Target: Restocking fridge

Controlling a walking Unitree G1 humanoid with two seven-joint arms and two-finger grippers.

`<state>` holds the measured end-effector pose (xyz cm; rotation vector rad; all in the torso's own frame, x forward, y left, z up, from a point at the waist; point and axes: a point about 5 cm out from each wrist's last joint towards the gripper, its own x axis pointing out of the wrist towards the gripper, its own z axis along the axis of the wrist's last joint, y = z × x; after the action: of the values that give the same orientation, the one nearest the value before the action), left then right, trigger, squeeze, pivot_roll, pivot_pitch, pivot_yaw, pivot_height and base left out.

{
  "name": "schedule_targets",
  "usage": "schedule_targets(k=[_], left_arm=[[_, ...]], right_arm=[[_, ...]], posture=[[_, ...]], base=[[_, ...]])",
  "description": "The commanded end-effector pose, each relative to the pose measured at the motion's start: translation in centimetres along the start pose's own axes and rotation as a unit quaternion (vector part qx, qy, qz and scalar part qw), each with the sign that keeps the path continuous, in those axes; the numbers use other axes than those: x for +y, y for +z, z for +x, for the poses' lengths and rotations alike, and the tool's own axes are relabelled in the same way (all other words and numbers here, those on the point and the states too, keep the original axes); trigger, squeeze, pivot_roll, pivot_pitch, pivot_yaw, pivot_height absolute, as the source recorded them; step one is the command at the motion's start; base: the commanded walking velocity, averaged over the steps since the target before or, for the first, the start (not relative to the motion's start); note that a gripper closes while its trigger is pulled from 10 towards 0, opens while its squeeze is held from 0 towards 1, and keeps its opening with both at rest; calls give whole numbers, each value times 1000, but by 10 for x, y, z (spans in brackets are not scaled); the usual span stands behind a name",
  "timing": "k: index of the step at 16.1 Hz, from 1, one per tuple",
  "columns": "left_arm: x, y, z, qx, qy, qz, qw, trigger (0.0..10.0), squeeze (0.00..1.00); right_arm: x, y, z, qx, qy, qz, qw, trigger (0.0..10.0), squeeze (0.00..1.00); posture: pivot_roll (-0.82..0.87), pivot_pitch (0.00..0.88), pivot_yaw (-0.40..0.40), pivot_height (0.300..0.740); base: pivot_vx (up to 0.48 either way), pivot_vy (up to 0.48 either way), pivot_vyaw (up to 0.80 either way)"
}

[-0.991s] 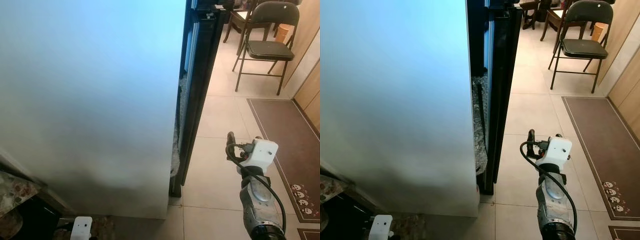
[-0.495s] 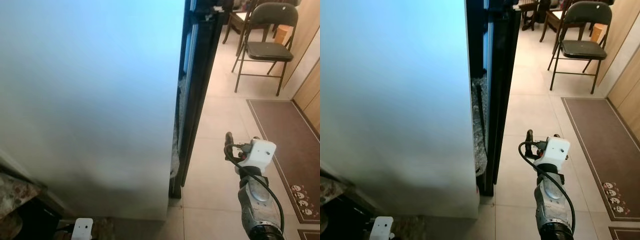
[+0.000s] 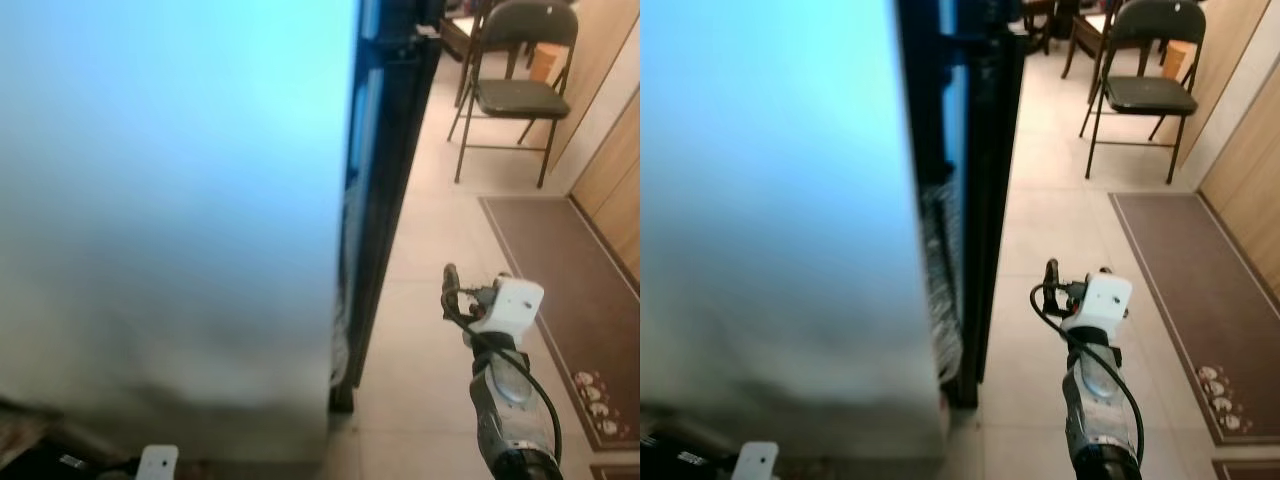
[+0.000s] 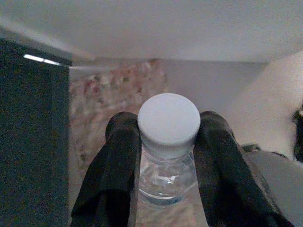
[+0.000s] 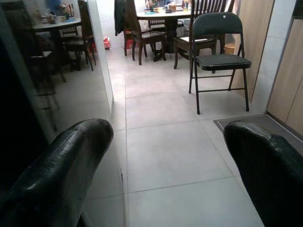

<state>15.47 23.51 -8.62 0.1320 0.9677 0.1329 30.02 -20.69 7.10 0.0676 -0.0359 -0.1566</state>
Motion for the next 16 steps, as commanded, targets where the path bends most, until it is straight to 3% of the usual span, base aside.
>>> schedule_targets(k=[1, 7, 14, 16], left_arm=[[-1, -6, -1, 11, -9, 7, 1000, 10000, 0], [-16, -3, 0, 10, -17, 10, 1000, 10000, 0], [-18, 11, 4, 1, -18, 19, 1000, 10000, 0], [-14, 11, 3, -1, -15, 18, 1000, 10000, 0]], right_arm=[[0, 1, 1, 0, 0, -1, 1000, 10000, 0], [4, 1, -7, -6, 12, -18, 1000, 10000, 0], [-2, 2, -35, -22, 62, -74, 995, 10000, 0], [5, -5, -48, -11, 96, -82, 992, 10000, 0]], posture=[[-53, 0, 43, 740], [-53, 0, 44, 740], [-78, 0, 44, 740], [-89, 0, 41, 740]], base=[[0, 0, 0], [0, 0, 0], [0, 0, 0], [0, 0, 0]])
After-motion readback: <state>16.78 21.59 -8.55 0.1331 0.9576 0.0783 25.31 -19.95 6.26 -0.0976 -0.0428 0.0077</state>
